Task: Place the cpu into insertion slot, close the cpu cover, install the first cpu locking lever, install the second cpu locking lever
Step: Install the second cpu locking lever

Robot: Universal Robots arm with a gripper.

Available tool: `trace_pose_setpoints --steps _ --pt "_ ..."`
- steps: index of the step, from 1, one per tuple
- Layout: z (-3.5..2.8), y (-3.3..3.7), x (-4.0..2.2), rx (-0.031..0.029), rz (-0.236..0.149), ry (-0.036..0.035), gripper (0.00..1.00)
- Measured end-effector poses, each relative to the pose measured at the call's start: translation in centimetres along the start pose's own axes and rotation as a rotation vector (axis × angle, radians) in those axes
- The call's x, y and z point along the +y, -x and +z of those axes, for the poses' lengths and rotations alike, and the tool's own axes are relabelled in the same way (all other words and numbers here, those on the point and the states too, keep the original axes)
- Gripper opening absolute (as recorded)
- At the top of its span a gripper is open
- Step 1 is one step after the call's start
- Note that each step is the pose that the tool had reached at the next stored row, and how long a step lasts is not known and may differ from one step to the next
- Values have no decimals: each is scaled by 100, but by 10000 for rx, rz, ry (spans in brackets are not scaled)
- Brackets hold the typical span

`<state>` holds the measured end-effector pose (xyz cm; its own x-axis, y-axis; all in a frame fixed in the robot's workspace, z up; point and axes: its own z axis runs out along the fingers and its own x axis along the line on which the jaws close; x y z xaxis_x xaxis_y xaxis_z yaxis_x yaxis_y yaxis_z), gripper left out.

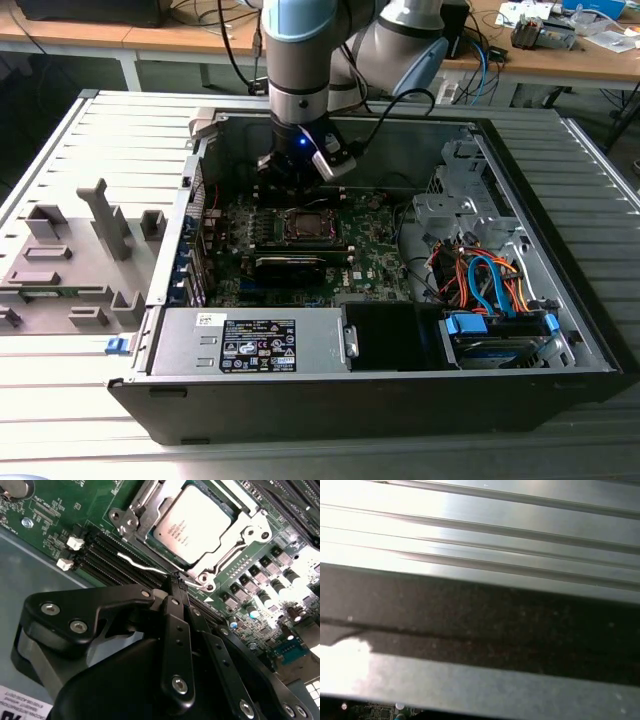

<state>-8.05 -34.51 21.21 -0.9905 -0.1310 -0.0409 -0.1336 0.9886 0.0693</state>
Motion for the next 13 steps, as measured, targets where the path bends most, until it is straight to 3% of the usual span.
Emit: trace_pose_setpoints --steps 6,13 --pt "6 101 -14 31 -54 6 11" --pt "19 170 -24 49 -77 8 11"
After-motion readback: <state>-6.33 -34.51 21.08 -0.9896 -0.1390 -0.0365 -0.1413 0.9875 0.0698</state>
